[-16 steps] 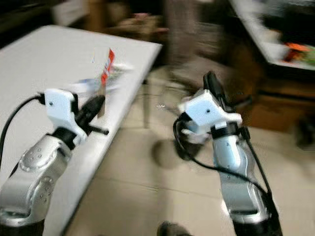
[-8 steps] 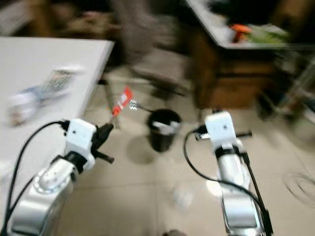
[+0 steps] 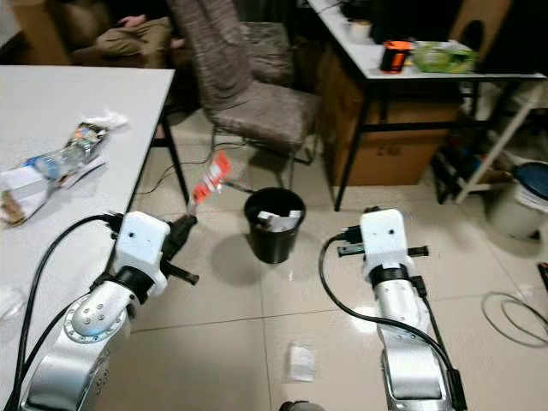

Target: Picking trash to rubbish bin

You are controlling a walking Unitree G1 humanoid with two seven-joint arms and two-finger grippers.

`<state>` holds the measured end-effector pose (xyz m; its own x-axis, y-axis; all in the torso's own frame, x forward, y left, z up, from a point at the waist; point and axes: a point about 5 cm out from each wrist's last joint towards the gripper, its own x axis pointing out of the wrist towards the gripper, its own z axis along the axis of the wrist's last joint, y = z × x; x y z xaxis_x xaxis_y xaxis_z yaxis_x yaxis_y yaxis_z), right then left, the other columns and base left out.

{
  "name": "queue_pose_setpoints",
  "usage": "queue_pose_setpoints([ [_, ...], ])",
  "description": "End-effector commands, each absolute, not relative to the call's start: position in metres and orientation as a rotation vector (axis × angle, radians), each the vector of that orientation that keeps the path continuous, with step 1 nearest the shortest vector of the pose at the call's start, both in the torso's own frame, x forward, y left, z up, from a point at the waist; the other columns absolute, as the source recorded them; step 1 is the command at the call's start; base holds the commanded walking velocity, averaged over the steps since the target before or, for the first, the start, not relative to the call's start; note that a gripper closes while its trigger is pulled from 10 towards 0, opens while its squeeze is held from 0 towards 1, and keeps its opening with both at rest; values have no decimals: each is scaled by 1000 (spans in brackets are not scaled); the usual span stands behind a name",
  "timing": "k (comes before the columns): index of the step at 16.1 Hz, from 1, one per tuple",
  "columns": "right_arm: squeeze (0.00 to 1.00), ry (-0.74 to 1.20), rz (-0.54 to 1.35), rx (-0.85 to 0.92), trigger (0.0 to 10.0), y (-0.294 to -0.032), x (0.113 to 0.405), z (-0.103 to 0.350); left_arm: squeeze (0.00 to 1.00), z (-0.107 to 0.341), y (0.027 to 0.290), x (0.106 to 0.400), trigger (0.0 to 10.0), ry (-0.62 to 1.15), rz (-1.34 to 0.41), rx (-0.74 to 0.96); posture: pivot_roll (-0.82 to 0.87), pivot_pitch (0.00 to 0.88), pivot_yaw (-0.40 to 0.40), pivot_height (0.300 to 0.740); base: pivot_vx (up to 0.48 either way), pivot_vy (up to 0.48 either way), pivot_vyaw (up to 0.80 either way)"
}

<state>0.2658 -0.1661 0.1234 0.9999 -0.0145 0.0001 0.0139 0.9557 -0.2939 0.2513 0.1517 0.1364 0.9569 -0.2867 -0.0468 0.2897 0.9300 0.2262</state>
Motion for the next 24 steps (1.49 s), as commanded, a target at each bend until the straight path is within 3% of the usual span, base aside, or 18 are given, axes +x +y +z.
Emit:
queue_pose_setpoints([
  [1,0,-33,25,-261,10000,-161,270,133,0,150,155,254,10000,-52,-247,232,7,56,-41,740,0,0,0],
  [6,0,-158,163,-219,10000,-134,286,173,0,189,172,269,10000,-156,-123,213,15,46,-46,740,0,0,800],
  [12,0,-24,448,-217,10000,-95,279,146,0,186,187,269,10000,-82,-79,301,43,34,-49,740,0,0,800],
  [24,0,-16,376,-168,10000,-99,286,140,0,173,183,267,10000,-20,-75,317,53,29,-34,740,0,0,800],
])
